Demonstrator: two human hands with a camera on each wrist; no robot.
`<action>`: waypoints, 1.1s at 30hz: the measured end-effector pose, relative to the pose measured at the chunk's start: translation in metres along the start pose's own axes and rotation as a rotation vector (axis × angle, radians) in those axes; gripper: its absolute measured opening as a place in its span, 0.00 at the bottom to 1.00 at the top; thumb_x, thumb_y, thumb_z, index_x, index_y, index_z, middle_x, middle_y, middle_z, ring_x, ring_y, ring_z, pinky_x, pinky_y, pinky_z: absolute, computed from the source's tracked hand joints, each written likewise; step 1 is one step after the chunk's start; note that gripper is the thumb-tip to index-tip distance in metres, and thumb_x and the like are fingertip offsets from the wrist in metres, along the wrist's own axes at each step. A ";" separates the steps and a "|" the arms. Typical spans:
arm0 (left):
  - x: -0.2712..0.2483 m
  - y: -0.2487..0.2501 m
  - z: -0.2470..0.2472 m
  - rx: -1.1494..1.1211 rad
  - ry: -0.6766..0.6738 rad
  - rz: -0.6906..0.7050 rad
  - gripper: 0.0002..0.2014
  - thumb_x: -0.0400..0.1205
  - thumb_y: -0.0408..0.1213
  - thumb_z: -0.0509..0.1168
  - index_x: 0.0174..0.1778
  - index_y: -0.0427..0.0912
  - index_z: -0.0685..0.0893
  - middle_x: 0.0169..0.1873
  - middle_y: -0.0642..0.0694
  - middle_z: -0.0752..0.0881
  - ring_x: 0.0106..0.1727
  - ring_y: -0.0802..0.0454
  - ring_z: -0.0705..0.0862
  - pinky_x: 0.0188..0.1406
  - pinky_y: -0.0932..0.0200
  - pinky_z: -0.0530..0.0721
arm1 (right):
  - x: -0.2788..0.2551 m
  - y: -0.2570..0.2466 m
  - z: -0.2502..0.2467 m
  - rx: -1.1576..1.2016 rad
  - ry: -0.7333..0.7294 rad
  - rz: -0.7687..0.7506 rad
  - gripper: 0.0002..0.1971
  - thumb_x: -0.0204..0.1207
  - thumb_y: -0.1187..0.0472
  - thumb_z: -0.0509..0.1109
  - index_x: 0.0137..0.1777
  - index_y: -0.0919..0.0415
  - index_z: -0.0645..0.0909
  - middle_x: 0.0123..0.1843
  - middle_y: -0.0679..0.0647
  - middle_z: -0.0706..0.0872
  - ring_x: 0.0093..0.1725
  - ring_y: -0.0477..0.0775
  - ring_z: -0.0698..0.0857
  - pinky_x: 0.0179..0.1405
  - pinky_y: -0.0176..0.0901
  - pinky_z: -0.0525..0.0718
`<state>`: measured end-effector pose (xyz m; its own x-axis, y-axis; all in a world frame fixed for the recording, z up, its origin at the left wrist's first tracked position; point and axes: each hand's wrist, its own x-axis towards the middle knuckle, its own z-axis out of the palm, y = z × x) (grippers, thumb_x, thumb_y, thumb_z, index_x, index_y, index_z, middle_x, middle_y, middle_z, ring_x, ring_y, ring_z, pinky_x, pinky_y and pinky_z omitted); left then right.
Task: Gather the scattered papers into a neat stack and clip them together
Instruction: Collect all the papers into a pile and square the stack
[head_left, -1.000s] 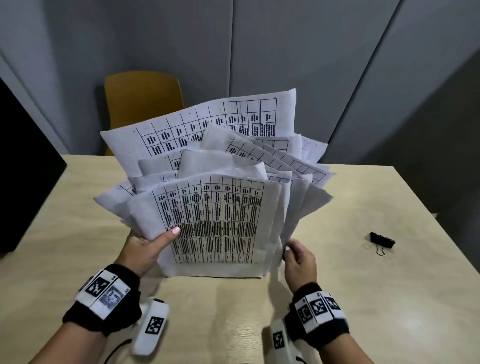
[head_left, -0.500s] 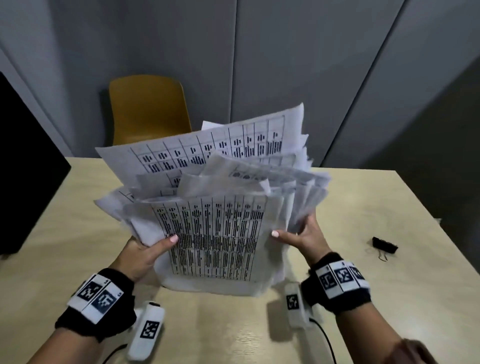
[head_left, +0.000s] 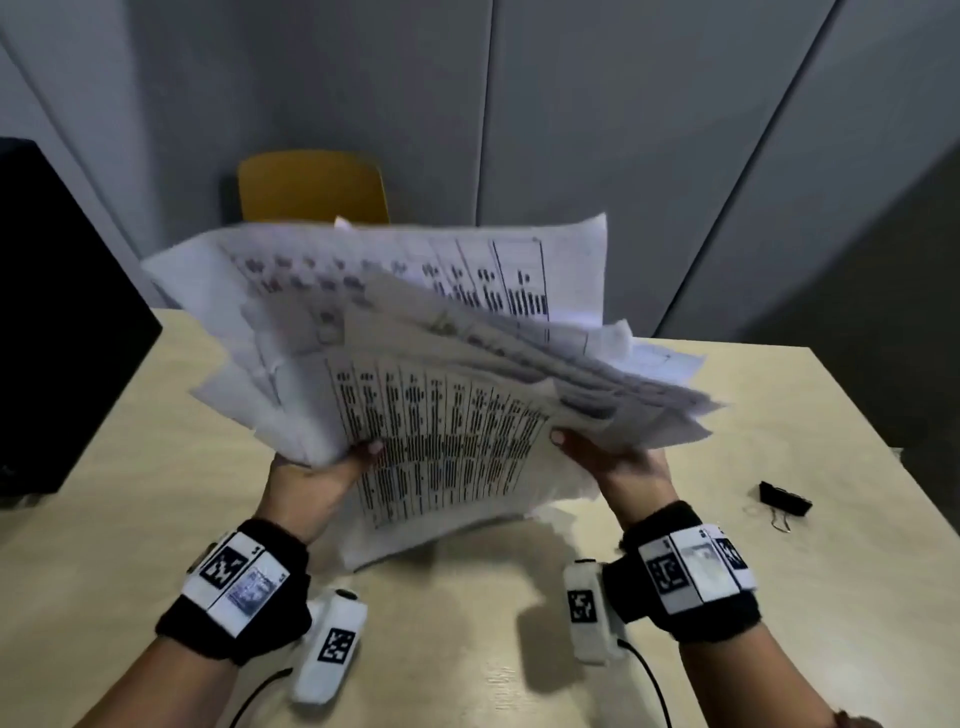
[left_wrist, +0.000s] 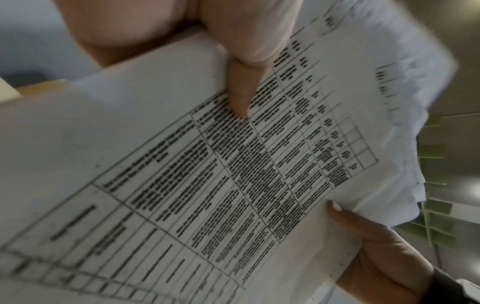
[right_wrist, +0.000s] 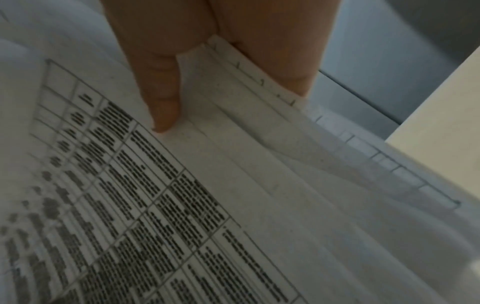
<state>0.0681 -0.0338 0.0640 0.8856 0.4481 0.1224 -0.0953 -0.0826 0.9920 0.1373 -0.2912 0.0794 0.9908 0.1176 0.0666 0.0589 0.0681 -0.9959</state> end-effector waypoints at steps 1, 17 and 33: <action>0.001 0.003 -0.003 0.013 -0.012 0.031 0.18 0.69 0.22 0.74 0.36 0.55 0.86 0.28 0.74 0.86 0.35 0.79 0.83 0.38 0.82 0.78 | -0.001 -0.002 -0.001 0.049 -0.002 -0.036 0.22 0.59 0.72 0.79 0.52 0.59 0.79 0.42 0.36 0.90 0.42 0.29 0.86 0.44 0.21 0.81; 0.000 0.010 -0.017 -0.113 -0.131 0.074 0.25 0.52 0.43 0.83 0.45 0.49 0.87 0.41 0.60 0.92 0.47 0.61 0.89 0.44 0.68 0.85 | -0.014 0.004 -0.012 0.084 -0.029 -0.088 0.20 0.54 0.79 0.75 0.41 0.55 0.85 0.34 0.39 0.91 0.37 0.35 0.88 0.37 0.27 0.84; 0.001 0.019 -0.016 -0.079 -0.246 0.117 0.27 0.45 0.56 0.83 0.40 0.54 0.92 0.38 0.64 0.91 0.45 0.65 0.89 0.45 0.70 0.85 | -0.013 0.004 -0.001 0.086 -0.126 -0.088 0.34 0.46 0.59 0.88 0.54 0.61 0.79 0.45 0.46 0.92 0.47 0.47 0.90 0.43 0.37 0.87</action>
<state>0.0598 -0.0209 0.0833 0.9492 0.2098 0.2346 -0.2299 -0.0466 0.9721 0.1245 -0.2939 0.0748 0.9590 0.2302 0.1653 0.1285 0.1670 -0.9776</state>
